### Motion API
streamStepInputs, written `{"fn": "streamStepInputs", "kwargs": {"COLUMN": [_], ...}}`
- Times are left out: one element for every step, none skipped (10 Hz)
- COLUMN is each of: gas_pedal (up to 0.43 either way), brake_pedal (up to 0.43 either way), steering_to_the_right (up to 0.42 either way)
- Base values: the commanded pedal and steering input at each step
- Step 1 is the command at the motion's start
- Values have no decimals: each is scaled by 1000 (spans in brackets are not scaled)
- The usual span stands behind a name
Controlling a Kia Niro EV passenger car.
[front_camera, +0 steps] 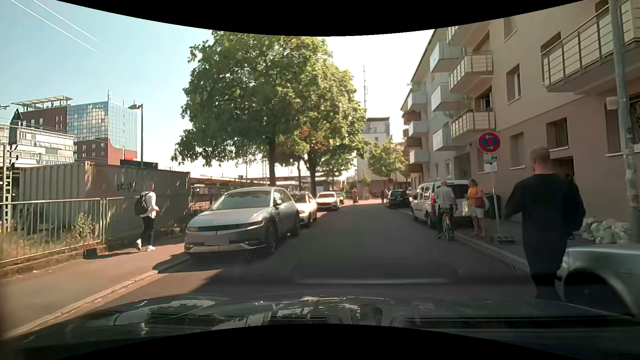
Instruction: Follow the waypoints while adhering to traffic rules and regulations
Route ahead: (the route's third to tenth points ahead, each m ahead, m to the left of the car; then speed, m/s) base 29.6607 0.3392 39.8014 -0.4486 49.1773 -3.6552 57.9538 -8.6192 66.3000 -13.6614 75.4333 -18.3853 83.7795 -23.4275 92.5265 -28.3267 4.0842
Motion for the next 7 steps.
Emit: {"fn": "streamStepInputs", "kwargs": {"gas_pedal": [110,110,110,110,110,110,110], "brake_pedal": [0,0,0,0,0,0,0], "steering_to_the_right": [19,28,39,57,72,89,102]}}
